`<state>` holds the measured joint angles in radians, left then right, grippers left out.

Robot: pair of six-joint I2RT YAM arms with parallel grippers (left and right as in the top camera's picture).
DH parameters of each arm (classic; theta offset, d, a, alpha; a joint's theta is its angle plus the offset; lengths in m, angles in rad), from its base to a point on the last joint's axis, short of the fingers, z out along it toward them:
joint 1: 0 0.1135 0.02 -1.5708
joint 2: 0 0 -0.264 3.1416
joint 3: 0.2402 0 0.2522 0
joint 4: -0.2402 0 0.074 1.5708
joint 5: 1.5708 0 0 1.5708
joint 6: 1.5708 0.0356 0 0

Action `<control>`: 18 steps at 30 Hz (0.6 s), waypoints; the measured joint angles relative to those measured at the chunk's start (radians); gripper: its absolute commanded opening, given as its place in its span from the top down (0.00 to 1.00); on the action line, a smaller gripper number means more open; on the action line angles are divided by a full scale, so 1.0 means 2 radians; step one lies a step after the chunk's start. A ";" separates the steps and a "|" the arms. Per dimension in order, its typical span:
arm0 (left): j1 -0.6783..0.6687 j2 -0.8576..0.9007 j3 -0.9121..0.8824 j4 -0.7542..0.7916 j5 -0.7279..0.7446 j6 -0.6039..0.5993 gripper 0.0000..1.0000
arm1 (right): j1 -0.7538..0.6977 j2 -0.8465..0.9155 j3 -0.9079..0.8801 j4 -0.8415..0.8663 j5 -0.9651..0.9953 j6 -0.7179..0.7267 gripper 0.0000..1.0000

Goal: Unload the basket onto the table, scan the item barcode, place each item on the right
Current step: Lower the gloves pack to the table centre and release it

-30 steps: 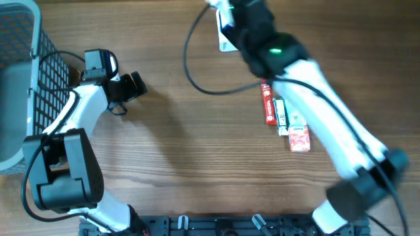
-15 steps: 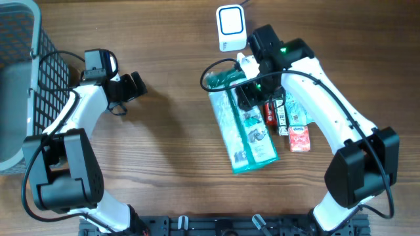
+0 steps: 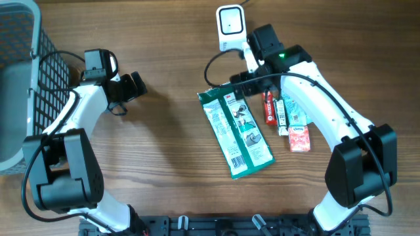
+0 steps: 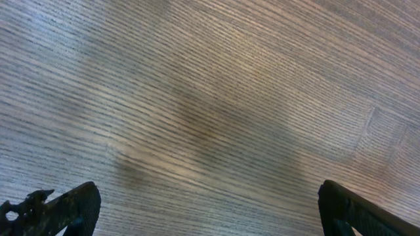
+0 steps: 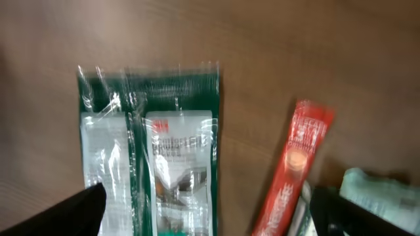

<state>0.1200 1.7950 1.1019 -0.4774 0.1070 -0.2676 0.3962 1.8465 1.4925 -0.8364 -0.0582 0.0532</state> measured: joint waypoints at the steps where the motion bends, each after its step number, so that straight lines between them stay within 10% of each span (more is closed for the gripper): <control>1: 0.000 0.000 0.000 0.000 0.000 0.000 0.00 | 0.000 0.000 0.000 0.026 0.000 0.000 0.00; 18: 0.000 0.000 0.000 0.000 0.000 0.000 0.00 | 0.000 0.000 0.000 0.096 0.002 0.000 0.00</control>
<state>0.1200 1.7950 1.1019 -0.4770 0.1070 -0.2676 0.3965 1.8465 1.4925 -0.6453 -0.0547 0.0536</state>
